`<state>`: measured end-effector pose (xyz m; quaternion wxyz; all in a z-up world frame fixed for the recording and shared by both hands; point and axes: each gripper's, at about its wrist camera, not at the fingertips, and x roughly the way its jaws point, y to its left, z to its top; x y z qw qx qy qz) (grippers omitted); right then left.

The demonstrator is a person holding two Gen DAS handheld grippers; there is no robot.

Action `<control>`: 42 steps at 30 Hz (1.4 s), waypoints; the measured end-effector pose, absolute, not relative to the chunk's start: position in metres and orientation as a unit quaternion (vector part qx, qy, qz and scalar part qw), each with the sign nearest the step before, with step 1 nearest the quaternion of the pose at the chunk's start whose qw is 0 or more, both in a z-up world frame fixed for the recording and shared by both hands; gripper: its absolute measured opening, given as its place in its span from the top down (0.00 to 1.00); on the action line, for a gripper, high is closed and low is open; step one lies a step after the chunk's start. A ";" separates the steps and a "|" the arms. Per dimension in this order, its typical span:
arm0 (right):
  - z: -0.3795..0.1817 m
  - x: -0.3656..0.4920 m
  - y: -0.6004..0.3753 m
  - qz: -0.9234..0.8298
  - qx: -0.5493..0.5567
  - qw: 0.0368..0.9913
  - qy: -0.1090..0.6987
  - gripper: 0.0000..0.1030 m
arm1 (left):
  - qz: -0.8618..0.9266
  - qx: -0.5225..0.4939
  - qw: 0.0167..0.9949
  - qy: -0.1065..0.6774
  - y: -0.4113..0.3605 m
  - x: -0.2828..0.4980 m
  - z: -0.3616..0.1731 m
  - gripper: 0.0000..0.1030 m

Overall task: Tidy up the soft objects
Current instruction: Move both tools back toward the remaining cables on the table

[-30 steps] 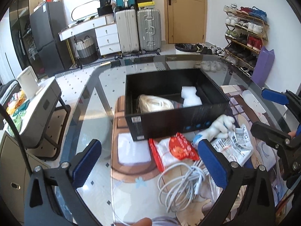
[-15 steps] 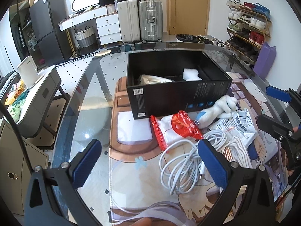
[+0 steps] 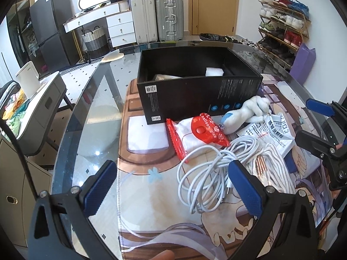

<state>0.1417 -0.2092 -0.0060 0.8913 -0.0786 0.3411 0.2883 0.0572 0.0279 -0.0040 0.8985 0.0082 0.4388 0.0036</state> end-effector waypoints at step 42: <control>-0.043 0.094 -0.170 0.319 -0.057 0.851 0.414 0.02 | -0.040 0.028 0.887 0.459 0.027 0.055 -0.024 0.01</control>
